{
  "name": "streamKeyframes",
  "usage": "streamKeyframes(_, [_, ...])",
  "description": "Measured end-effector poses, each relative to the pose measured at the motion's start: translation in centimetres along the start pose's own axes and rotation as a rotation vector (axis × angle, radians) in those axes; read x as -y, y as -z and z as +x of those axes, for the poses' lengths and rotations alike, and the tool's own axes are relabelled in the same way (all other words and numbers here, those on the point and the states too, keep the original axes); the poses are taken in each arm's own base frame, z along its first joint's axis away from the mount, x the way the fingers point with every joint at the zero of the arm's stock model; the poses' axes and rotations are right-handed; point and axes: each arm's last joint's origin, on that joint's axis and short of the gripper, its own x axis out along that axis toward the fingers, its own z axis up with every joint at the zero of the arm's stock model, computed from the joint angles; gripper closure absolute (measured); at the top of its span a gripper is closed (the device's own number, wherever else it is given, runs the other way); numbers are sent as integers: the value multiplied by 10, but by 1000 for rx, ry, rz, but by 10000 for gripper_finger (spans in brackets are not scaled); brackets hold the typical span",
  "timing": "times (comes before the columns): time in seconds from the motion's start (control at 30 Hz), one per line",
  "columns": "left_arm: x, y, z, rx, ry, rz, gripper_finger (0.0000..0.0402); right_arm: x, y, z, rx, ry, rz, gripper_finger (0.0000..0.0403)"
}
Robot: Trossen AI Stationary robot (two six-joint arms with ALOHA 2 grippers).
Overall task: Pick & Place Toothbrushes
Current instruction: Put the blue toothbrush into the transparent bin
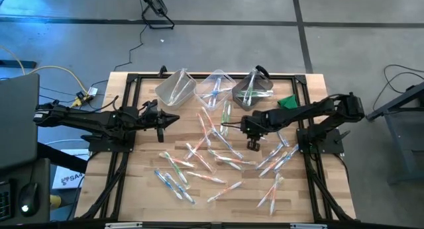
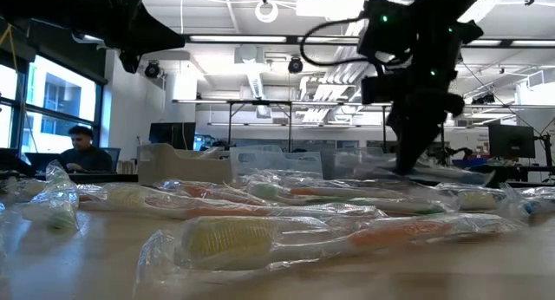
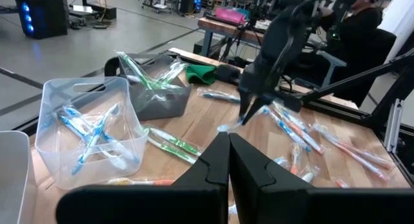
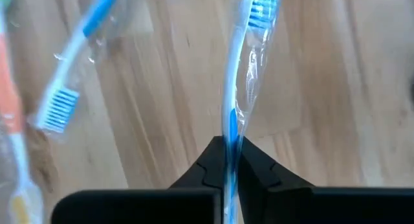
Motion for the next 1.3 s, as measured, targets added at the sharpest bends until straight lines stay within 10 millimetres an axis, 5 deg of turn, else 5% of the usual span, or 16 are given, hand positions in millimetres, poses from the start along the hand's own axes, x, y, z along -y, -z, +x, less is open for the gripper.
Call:
streamKeyframes(0.53, [0,0,0,2,-12,1,402,-2,-54,-71,322,70,-159,395])
streamKeyframes(1.3, [-4,14,-1,-147,-28,74,402,59,-109,-96,814,192,-303,395])
